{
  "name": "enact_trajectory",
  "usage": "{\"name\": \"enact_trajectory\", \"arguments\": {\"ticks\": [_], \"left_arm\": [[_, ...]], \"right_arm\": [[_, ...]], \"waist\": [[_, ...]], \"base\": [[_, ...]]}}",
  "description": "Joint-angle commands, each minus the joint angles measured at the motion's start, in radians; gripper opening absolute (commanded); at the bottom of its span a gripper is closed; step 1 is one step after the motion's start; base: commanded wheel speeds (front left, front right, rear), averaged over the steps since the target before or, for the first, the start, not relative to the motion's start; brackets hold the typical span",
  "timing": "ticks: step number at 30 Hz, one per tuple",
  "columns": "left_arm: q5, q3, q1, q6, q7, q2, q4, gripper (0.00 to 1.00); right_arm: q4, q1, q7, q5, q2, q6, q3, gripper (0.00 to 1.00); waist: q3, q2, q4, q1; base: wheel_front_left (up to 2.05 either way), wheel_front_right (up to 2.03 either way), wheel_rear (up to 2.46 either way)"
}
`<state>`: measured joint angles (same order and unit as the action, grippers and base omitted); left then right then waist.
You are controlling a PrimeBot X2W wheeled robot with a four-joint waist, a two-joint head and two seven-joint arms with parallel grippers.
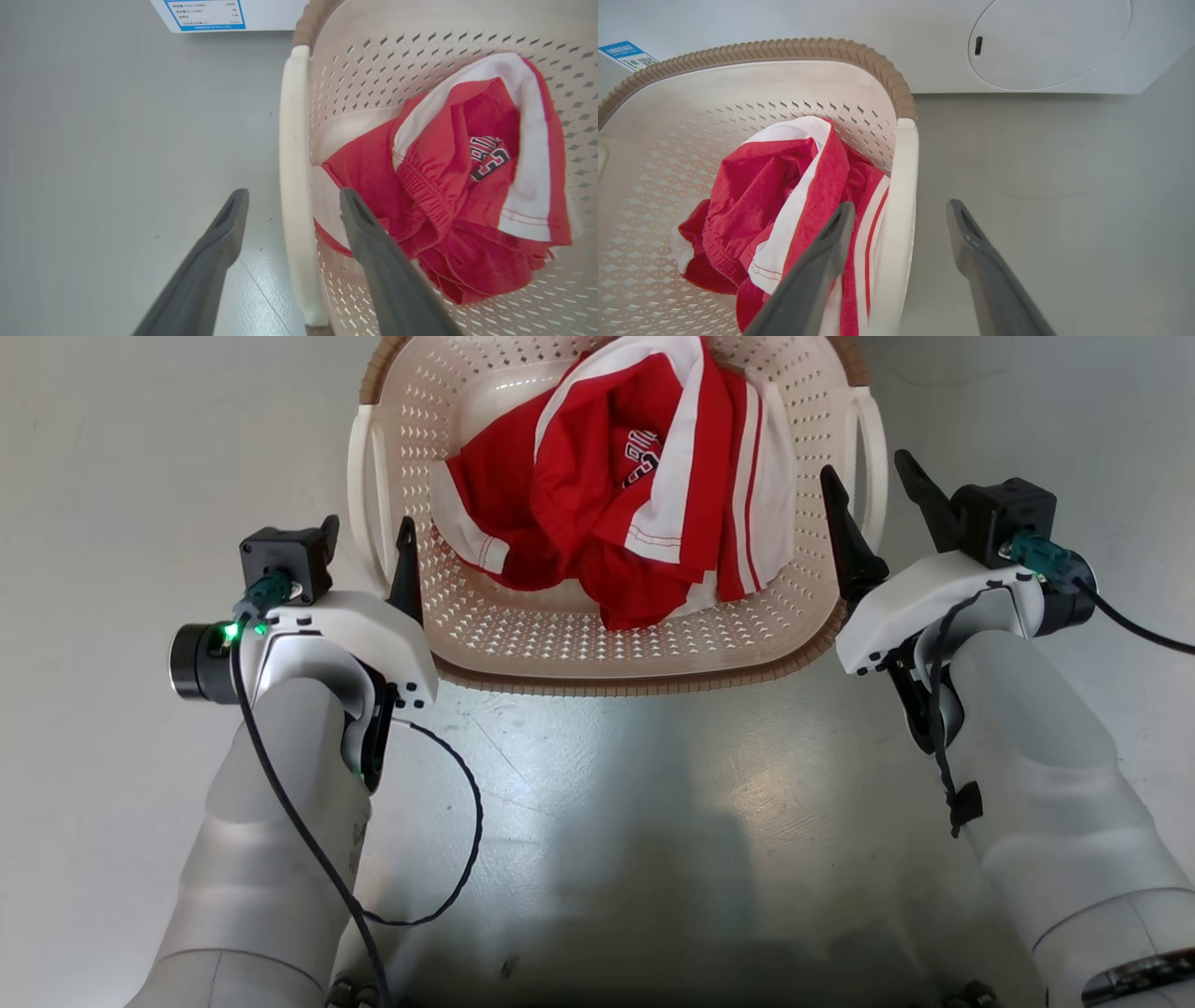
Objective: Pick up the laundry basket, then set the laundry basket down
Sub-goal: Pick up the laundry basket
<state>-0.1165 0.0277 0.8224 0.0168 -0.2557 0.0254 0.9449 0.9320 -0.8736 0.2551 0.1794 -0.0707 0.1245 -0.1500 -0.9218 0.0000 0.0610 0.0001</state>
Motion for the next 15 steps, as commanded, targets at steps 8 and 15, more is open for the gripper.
{"name": "enact_trajectory", "arguments": {"ticks": [8, 15], "left_arm": [[-0.05, 0.048, 0.032, -0.002, -0.006, 0.025, 0.054, 1.0], [-0.094, 0.11, 0.052, -0.007, -0.006, 0.025, 0.072, 1.0]], "right_arm": [[0.079, -0.025, 0.007, 0.041, 0.02, 0.006, -0.046, 1.0], [0.116, -0.054, 0.007, 0.073, 0.02, 0.006, -0.072, 1.0]], "waist": [[-0.024, 0.0, 0.022, -0.0001], [-0.029, 0.0, 0.03, -0.0001]], "base": [[0.0, 0.0, 0.0], [0.0, 0.0, 0.0]]}}
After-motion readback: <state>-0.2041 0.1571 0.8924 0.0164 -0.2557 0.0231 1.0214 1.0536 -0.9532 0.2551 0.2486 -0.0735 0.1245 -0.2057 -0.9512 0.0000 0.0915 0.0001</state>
